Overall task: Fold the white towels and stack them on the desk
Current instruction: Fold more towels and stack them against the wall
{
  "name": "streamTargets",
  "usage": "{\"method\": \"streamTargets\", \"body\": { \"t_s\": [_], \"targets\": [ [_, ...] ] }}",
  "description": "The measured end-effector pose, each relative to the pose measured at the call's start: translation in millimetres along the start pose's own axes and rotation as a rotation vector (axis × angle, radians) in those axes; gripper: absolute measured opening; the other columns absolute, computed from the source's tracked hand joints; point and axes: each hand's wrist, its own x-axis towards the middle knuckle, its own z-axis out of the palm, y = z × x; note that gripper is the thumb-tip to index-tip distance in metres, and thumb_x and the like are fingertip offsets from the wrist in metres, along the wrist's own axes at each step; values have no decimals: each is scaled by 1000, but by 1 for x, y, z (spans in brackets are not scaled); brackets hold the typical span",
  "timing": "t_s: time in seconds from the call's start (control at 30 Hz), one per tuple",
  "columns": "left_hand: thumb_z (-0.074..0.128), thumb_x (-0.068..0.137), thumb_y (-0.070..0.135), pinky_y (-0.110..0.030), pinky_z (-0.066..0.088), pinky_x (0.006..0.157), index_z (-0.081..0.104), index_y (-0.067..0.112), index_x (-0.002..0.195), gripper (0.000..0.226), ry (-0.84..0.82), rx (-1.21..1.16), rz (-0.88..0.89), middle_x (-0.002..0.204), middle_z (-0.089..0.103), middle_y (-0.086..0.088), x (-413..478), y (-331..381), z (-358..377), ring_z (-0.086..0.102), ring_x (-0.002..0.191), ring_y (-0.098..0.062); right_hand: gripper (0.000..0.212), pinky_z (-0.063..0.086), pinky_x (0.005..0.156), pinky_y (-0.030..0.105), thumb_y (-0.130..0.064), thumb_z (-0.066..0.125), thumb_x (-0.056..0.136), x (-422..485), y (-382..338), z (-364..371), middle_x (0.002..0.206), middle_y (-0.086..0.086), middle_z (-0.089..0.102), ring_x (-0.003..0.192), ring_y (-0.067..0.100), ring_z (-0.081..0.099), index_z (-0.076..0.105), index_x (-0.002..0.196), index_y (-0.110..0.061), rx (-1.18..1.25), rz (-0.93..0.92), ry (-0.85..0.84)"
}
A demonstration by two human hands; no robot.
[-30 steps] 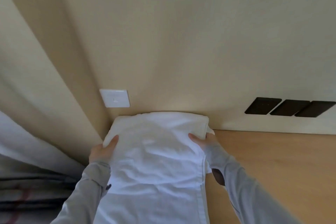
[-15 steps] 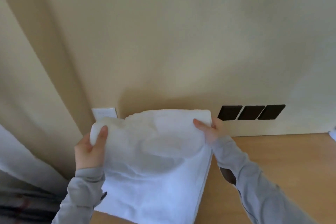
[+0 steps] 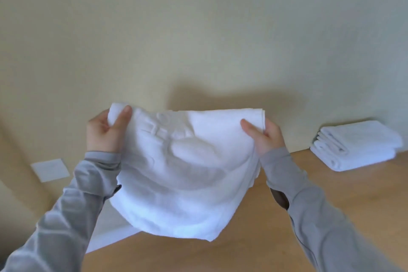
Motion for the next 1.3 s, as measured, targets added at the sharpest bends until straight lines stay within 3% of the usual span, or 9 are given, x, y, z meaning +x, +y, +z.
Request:
{"method": "streamTargets", "body": {
  "t_s": [0.4,0.47,0.53,0.6,0.73,0.87,1.03,1.17,1.3],
  "targets": [
    [58,72,42,-32,28,62,57,-7,74,49,-227,-2,17,73,38,-9,-76,83,174,32,71,-19,20,51,88,50,-22,67,84,-11,-4,-210,93,14,69,93,32,65,64,93,-4,-185,-84,196],
    [58,72,43,-32,30,63,57,-12,77,55,-289,21,22,73,41,-10,-79,88,202,35,72,-19,20,53,84,41,-22,67,84,-11,3,-230,94,12,69,89,24,65,64,94,-5,-185,-77,228],
    [56,71,46,-31,33,64,58,-11,79,57,-351,65,31,72,46,-10,-80,90,235,39,71,-19,14,51,73,19,-23,67,84,-8,15,-250,87,-4,67,78,-1,61,63,92,-12,-194,-69,268],
    [54,69,49,-29,36,67,61,2,78,49,-422,123,18,74,55,-8,-80,88,270,48,72,-23,14,44,65,5,-28,67,84,-4,34,-266,84,-17,62,73,-14,55,61,95,-22,-206,-30,312],
    [54,74,59,-34,42,83,66,1,101,65,-638,343,-21,100,65,-19,-88,50,362,57,100,-35,19,48,67,23,-30,66,83,13,102,-295,86,-7,63,77,9,60,60,98,-20,-210,154,437],
    [47,94,47,-43,34,104,47,2,133,60,-772,465,-130,140,44,-18,-130,-32,430,43,127,-36,18,51,85,39,-22,63,86,27,202,-321,100,14,64,89,28,61,60,98,-9,-245,547,417],
    [50,95,35,-40,29,110,42,9,139,52,-738,625,-381,149,28,-12,-196,-139,413,35,132,-31,14,50,87,55,-10,57,90,25,297,-354,91,22,60,89,39,61,57,90,4,-306,970,334],
    [57,90,38,-51,27,109,27,7,145,70,-540,680,-779,149,24,-17,-232,-188,365,26,135,-38,27,55,54,36,-28,58,91,28,305,-379,73,16,63,65,29,61,57,82,-2,-190,1061,409],
    [61,88,40,-52,22,113,18,4,148,82,-426,605,-1045,153,19,-18,-251,-212,343,18,141,-35,38,45,57,34,-27,45,98,41,311,-413,70,16,58,62,29,53,58,82,5,-273,1027,473]
  ]
}}
